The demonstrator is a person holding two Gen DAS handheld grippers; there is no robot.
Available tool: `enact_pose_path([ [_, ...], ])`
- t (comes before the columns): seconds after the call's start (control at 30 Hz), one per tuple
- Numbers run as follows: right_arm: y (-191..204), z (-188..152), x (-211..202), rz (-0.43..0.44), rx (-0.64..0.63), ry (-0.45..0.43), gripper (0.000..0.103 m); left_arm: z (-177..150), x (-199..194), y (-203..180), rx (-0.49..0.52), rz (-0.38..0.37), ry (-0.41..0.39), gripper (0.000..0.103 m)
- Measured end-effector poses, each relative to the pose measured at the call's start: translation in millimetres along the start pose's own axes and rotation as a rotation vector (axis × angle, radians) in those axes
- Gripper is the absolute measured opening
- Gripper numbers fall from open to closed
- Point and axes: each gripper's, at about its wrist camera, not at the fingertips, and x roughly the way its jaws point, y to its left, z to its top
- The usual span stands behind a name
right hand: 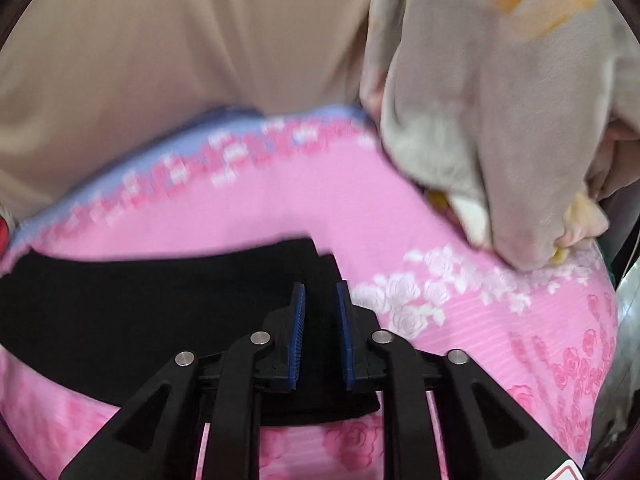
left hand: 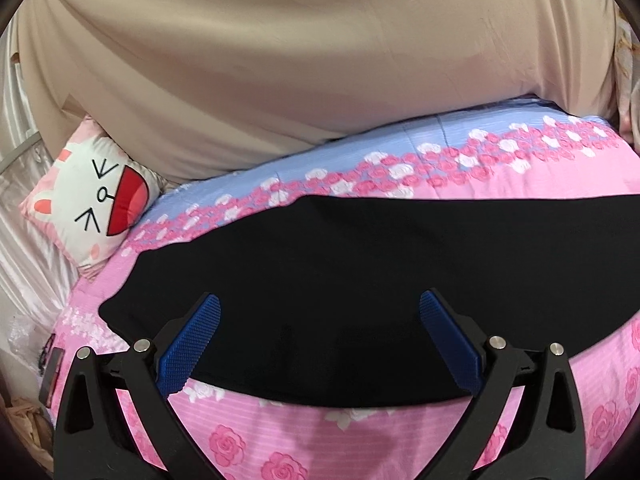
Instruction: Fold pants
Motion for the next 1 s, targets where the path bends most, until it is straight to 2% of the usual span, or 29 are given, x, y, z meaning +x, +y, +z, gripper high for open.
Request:
enact_pose_path([
  [0.07, 0.9, 3.2, -5.4, 0.028, 0.013, 0.001, 0.036, -5.1, 2.0, -0.7, -0.011, -0.023, 0.013, 0.098],
  [0.23, 8.4, -12.3, 23.5, -0.020, -0.001, 0.118, 0.043, -19.5, 7.7, 8.8, -0.086, -0.087, 0.056, 0.098],
  [0.3, 12.4, -23.0, 29.0, -0.054, -0.010, 0.129, 0.045, -26.1, 10.6, 17.7, -0.112, -0.088, 0.073, 0.098],
  [0.33, 14.7, -26.2, 30.1, -0.060, -0.014, 0.121, 0.043, -30.8, 12.4, 26.2, -0.127, -0.082, 0.081, 0.098],
  [0.37, 18.8, -26.8, 29.5, -0.065, -0.021, 0.116, 0.015, -34.0, 13.4, 31.6, -0.136, -0.075, 0.084, 0.098],
  [0.4, 23.6, -26.4, 29.2, -0.067, -0.030, 0.123, 0.008, -37.1, 14.4, 38.0, -0.145, -0.065, 0.086, 0.098],
  [0.5, 29.3, -21.6, 24.0, -0.169, -0.076, 0.114, 0.006, -41.5, 15.2, 57.7, -0.167, -0.034, 0.091, 0.098],
  [0.63, 2.5, -25.3, 29.9, -0.134, 0.033, 0.110, 0.008, -49.5, 17.0, 92.5, -0.226, 0.015, 0.097, 0.098],
  [0.7, 11.4, -24.3, 29.9, -0.158, 0.029, 0.103, 0.019, -52.7, 21.4, 103.9, -0.250, 0.026, 0.113, 0.098],
  [0.8, 20.9, -23.0, 14.1, -0.150, 0.045, 0.084, 0.040, -54.6, 21.7, 112.3, -0.277, 0.000, 0.124, 0.098],
  [0.87, 17.2, -26.6, -14.2, -0.152, 0.100, 0.007, 0.076, -53.0, 16.5, 110.1, -0.269, -0.017, 0.101, 0.098],
  [0.93, 8.3, -32.4, -31.5, -0.160, 0.152, -0.016, 0.079, -50.8, 10.6, 100.6, -0.243, -0.032, 0.070, 0.098],
  [1.0, -4.0, -42.5, -37.1, -0.130, 0.201, 0.008, 0.079, -47.7, 8.5, 89.0, -0.218, -0.050, 0.052, 0.098],
])
